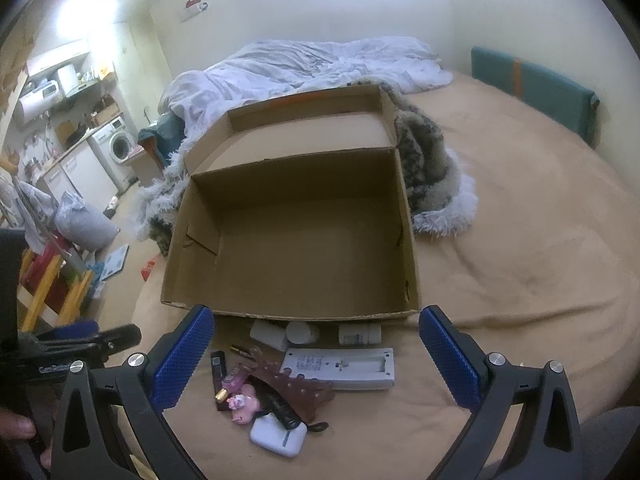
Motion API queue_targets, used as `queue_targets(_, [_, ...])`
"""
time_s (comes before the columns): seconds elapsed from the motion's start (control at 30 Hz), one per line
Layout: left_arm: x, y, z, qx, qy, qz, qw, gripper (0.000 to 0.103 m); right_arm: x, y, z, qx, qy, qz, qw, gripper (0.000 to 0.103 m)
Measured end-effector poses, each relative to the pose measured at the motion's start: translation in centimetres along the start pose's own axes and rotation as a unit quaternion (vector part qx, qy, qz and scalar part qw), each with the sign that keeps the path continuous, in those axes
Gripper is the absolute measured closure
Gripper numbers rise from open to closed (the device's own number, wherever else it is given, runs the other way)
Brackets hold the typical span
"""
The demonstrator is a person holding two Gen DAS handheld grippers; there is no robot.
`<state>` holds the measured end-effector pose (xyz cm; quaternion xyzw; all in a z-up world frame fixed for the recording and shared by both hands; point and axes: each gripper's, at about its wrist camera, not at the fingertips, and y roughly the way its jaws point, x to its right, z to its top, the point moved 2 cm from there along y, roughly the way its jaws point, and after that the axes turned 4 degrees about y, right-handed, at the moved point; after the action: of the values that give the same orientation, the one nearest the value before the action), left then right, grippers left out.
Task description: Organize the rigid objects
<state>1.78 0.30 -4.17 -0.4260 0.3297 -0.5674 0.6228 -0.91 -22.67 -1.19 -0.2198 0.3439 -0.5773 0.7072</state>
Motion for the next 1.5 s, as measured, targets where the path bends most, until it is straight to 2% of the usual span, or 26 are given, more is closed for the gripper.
queue_targets(0.13, [0.3, 0.6, -0.4, -0.028, -0.011, -0.008, 0.9995, 0.018, 0.5, 0.0, 0.0, -0.006, 0.01, 0.0, 1.0, 0.0])
queue_targets(0.3, [0.6, 2.3, -0.3, -0.06, -0.02, -0.018, 0.9978, 0.02, 1.4, 1.0, -0.3, -0.034, 0.033, -0.001, 0.999, 0.0])
queue_targets(0.43, [0.4, 4.3, -0.5, -0.09, -0.03, -0.011, 0.9954, 0.02, 1.7, 2.6, -0.8, -0.072, 0.055, 0.009, 0.996, 0.0])
queue_targets(0.53, [0.0, 6.0, -0.9, -0.116, -0.04, -0.012, 0.9924, 0.021, 1.8, 4.2, -1.6, -0.109, 0.059, -0.005, 0.992, 0.0])
queue_targets(0.63, [-0.5, 7.8, -1.4, -0.14, -0.057, -0.015, 0.9883, 0.026, 1.9, 5.6, -2.4, -0.142, 0.064, -0.014, 0.988, 0.0])
queue_targets(0.83, [-0.4, 10.4, -2.1, -0.161, -0.068, -0.018, 0.9845, 0.027, 1.8, 8.2, -3.9, -0.192, 0.077, -0.006, 0.978, 0.0])
queue_targets(1.0, [0.8, 12.2, -2.0, -0.168, -0.068, -0.035, 0.9828, 0.038, 1.2, 9.3, -4.5, -0.213, 0.085, 0.004, 0.973, 0.0])
queue_targets(1.13, [0.9, 13.7, -2.2, -0.174, -0.083, -0.028, 0.9809, 0.038, 1.0, 9.2, -4.4, -0.205, 0.077, 0.003, 0.976, 0.0])
queue_targets(1.23, [1.0, 14.9, -2.5, -0.175, -0.1, -0.027, 0.9791, 0.046, 1.4, 9.2, -4.3, -0.208, 0.087, 0.003, 0.974, 0.0])
queue_targets(1.3, [1.1, 15.2, -2.8, -0.185, -0.105, -0.024, 0.9768, 0.061, 1.8, 9.5, -4.3, -0.212, 0.091, -0.001, 0.973, 0.0])
queue_targets(1.47, [2.7, 15.7, -3.9, -0.2, -0.059, -0.02, 0.9778, 0.063, 2.8, 10.1, -4.4, -0.221, 0.108, -0.004, 0.969, 0.0])
queue_targets(1.5, [2.9, 15.8, -4.1, -0.199, -0.05, -0.02, 0.9785, 0.067, 2.9, 10.2, -4.4, -0.223, 0.112, -0.002, 0.968, 0.0])
